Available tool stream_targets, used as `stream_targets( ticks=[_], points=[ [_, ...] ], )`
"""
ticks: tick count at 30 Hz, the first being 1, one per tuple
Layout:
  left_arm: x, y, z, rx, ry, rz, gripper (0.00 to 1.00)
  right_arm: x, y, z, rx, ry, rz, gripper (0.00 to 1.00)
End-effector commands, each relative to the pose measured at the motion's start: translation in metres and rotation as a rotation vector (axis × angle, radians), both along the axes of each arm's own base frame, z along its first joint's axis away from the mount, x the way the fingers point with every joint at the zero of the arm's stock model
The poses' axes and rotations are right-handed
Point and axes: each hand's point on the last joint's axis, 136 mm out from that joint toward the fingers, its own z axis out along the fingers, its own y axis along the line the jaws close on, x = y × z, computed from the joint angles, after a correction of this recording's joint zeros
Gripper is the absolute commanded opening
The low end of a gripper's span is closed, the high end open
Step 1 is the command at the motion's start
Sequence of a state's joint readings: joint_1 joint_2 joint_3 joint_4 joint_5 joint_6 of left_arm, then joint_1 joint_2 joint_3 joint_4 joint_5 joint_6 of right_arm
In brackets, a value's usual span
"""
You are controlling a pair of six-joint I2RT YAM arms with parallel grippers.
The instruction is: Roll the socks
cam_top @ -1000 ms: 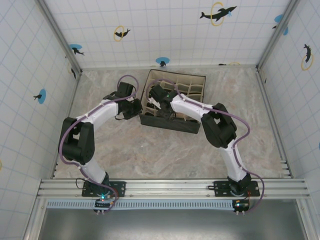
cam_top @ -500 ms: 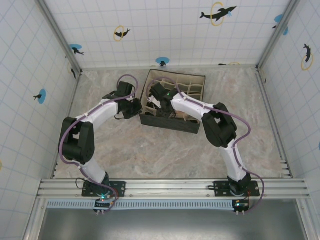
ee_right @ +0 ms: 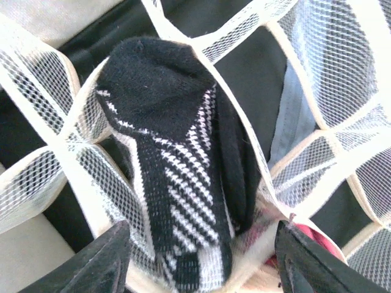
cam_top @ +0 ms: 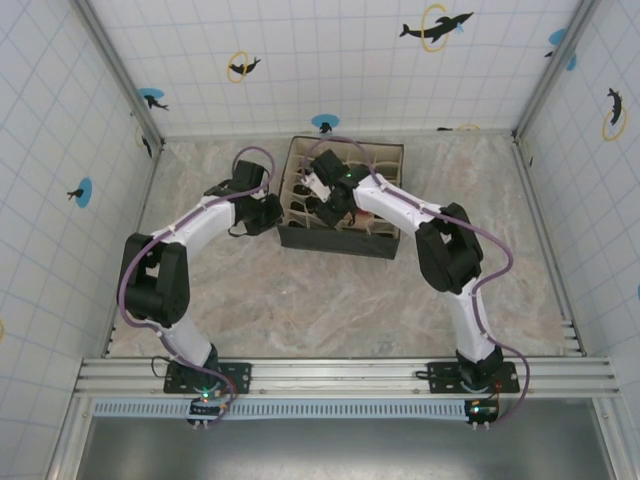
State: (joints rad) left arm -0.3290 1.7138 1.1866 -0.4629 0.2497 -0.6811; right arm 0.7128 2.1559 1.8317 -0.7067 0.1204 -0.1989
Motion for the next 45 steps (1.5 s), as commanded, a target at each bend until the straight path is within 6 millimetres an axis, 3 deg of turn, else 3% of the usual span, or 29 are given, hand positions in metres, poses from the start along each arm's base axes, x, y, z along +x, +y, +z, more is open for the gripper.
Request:
stream_targets(
  ticks=[1, 7, 11, 12, 15, 17, 19, 20, 21, 23, 26, 30, 33, 36, 40, 45],
  points=[
    [0.004, 0.002, -0.002, -0.013, 0.030, 0.025, 0.00, 0.010, 0.009, 0.069, 0.145, -0.081, -0.048, 0.72],
    [0.024, -0.004, 0.002, -0.058, 0.002, 0.064, 0.00, 0.025, -0.013, 0.110, 0.209, -0.161, -0.181, 0.82],
    [0.043, -0.010, 0.006, -0.079, -0.017, 0.075, 0.00, 0.024, -0.032, 0.121, 0.182, -0.211, -0.257, 0.83],
    [0.048, -0.012, 0.009, -0.087, -0.025, 0.075, 0.04, 0.023, -0.039, 0.121, 0.169, -0.223, -0.281, 0.83],
    [0.056, -0.018, 0.019, -0.110, -0.054, 0.066, 0.46, 0.016, -0.064, 0.122, 0.146, -0.277, -0.365, 0.85],
    [0.060, -0.016, 0.028, -0.105, -0.080, 0.070, 0.63, 0.010, -0.082, 0.121, 0.141, -0.319, -0.427, 0.87],
    [0.063, -0.015, 0.040, -0.100, -0.125, 0.059, 0.70, 0.003, -0.103, 0.121, 0.137, -0.375, -0.490, 0.88],
    [0.064, -0.014, 0.047, -0.089, -0.151, 0.047, 0.86, -0.001, -0.115, 0.123, 0.144, -0.409, -0.523, 0.89],
    [0.065, -0.013, 0.056, -0.079, -0.186, 0.036, 0.96, -0.005, -0.127, 0.122, 0.151, -0.441, -0.558, 0.90],
    [0.066, -0.008, 0.071, -0.063, -0.255, 0.015, 0.97, -0.014, -0.152, 0.121, 0.168, -0.501, -0.634, 0.99],
    [0.067, 0.011, 0.090, -0.010, -0.368, 0.012, 0.98, -0.028, -0.184, 0.120, 0.235, -0.555, -0.709, 1.00],
    [0.068, 0.050, 0.101, -0.003, -0.496, 0.047, 0.97, -0.050, -0.224, 0.120, 0.301, -0.739, -0.746, 1.00],
    [0.061, 0.080, 0.101, 0.067, -0.595, 0.047, 0.98, -0.072, -0.247, 0.109, 0.330, -0.853, -0.728, 1.00],
    [0.050, 0.108, 0.082, 0.211, -0.634, 0.048, 0.98, -0.086, -0.270, 0.097, 0.355, -0.905, -0.755, 0.99],
    [0.033, 0.128, 0.052, 0.329, -0.638, 0.018, 0.97, -0.093, -0.303, 0.062, 0.313, -0.854, -0.866, 0.99],
    [0.005, 0.174, 0.020, 0.489, -0.690, 0.110, 0.97, -0.102, -0.328, 0.039, 0.277, -0.874, -0.923, 0.99]
  ],
)
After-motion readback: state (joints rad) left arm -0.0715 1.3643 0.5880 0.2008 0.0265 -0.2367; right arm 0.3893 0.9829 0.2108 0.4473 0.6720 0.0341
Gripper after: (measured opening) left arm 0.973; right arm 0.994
